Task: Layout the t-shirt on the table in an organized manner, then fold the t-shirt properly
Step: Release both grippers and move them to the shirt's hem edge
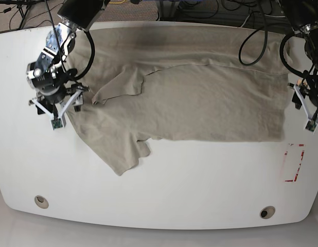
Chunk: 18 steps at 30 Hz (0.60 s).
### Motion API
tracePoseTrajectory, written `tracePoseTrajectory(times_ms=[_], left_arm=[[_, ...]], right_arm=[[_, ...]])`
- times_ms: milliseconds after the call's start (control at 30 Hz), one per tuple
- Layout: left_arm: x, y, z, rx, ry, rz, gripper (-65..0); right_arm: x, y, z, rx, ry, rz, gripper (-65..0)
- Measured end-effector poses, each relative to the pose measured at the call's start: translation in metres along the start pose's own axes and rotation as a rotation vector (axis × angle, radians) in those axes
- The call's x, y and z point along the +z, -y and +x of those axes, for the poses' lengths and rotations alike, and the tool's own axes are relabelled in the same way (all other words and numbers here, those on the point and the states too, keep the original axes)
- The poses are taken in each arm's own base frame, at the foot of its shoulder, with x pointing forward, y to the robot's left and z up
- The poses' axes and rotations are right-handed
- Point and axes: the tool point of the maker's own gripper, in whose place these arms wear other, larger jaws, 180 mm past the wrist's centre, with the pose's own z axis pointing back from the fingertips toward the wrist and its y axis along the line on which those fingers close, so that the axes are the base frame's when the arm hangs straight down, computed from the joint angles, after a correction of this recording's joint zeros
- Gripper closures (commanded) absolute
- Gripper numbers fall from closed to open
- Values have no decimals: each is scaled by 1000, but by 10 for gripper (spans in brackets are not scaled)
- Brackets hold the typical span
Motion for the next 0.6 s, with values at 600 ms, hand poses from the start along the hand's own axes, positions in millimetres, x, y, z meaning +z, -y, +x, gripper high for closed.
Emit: tracePoseTrajectory(times_ms=[600], left_arm=[[-73,-20,67,108,77,-86,-367]], right_arm=[[-91,6,64,-114,48,163,-415]])
